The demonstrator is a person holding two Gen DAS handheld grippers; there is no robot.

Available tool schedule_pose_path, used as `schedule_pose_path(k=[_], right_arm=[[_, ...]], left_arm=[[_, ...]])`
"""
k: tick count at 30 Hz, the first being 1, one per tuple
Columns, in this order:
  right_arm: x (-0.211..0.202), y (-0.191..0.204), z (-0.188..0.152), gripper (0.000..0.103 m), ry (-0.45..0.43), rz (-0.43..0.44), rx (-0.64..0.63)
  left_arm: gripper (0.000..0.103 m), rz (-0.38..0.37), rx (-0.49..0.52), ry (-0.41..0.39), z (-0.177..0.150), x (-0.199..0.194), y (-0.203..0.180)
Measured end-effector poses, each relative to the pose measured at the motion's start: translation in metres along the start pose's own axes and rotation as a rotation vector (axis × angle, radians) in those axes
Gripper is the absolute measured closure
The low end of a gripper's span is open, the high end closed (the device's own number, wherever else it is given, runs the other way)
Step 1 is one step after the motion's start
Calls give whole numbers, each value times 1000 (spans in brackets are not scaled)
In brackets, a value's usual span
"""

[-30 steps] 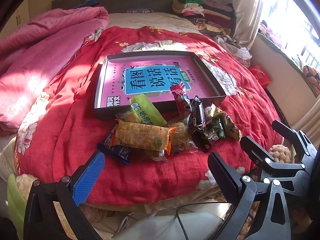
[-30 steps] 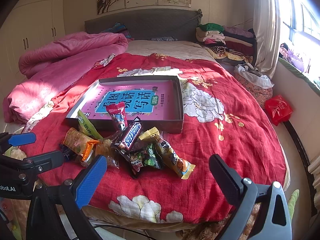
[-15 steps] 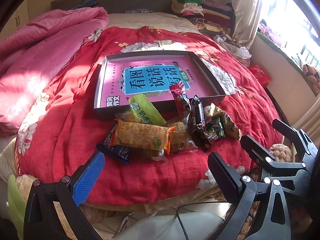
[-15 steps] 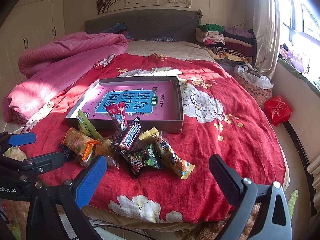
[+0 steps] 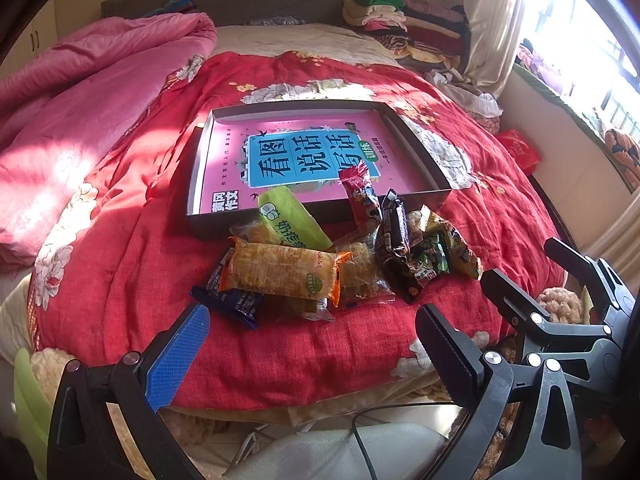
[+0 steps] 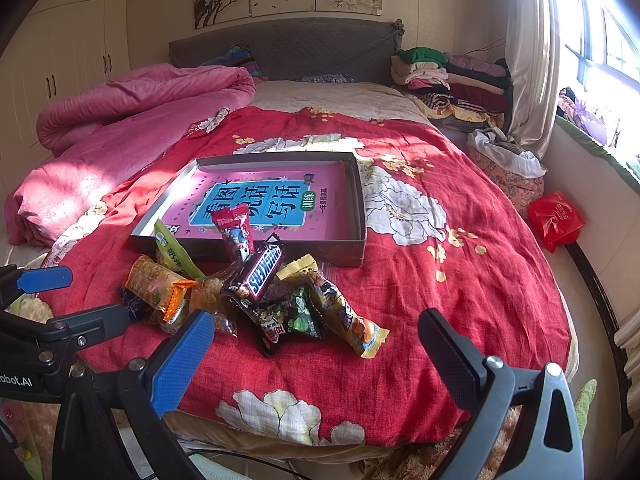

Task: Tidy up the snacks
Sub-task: 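Grasp the orange-ended cracker pack with left tool while right tool grasps yellow bar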

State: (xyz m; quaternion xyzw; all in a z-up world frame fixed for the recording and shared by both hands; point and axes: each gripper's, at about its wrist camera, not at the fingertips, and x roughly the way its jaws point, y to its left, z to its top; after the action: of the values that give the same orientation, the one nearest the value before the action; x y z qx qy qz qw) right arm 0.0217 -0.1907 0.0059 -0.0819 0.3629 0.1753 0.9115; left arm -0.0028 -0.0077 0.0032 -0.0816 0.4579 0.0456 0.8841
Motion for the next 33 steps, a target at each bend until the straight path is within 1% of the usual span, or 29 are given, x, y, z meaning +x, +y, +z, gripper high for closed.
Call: schedule_pose_path(k=[10,19,23,27,28,30,33], right_arm=[[2,-2,0,0,9,6,9],[12,-17,-1,0,34,8,57],[16,-26,1,0,42,-8,68],[22,-35,2,0,44,-30,75],[24,-35,3,0,48,-36,76],[28,-40,5,0,55,-42,76],[35,-45,7,0,69,-55,63]], left_arm=[[1,-1,-13,17,-2,7,5],[1,-12,-123,87,-3,28,36],[1,-68,-211,132,-1,38,51],[1,-172,-328,187,4,49,60],[1,-187,-354,200,5,52,61],[1,-201,-399,218,9,59,64],[1,-203,-471,240,13,68,69]])
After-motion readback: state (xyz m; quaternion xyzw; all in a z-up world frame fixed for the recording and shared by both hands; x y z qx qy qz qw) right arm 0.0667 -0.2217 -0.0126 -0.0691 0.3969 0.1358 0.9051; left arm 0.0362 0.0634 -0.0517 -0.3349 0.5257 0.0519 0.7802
